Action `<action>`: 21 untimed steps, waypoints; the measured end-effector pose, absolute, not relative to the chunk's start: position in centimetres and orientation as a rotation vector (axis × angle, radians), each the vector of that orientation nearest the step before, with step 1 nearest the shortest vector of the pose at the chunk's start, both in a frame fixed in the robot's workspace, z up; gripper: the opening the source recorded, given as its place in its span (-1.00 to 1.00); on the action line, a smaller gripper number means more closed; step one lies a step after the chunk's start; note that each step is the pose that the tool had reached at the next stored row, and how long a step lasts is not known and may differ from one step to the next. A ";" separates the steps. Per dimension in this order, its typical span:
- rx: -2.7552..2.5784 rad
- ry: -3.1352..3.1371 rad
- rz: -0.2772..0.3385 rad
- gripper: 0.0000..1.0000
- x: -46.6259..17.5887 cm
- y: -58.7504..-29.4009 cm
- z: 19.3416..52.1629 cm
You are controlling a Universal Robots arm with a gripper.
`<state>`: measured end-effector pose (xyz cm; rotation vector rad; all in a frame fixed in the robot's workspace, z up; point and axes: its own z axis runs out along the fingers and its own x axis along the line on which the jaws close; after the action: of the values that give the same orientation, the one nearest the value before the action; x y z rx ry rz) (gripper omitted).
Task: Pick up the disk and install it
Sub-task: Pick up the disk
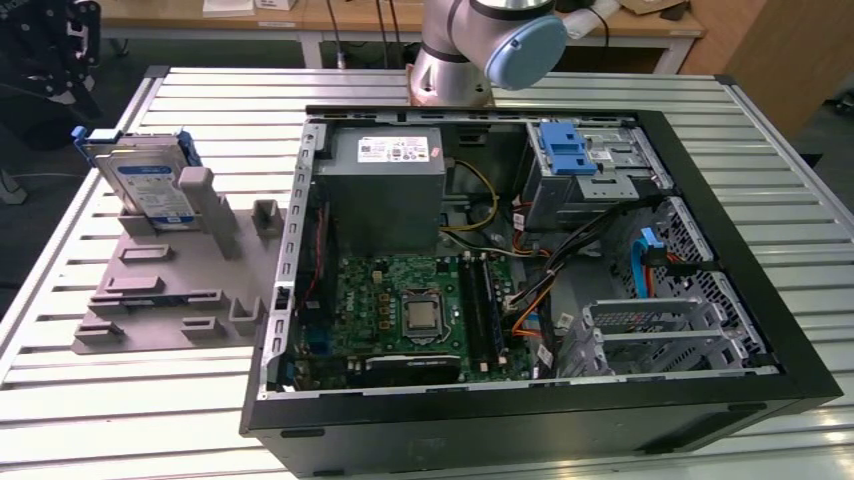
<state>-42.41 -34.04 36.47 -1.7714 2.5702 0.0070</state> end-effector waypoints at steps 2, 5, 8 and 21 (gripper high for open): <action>-1.817 2.538 0.008 -0.79 -42.4 -34.0 36.4; -1.884 2.489 0.008 -0.79 -42.4 -34.0 36.3; -1.953 2.435 0.009 -0.79 -42.4 -34.0 36.3; -2.113 2.299 0.011 -0.79 -42.4 -34.0 36.0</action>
<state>-42.42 -34.04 36.02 -2.1132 2.2986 0.0111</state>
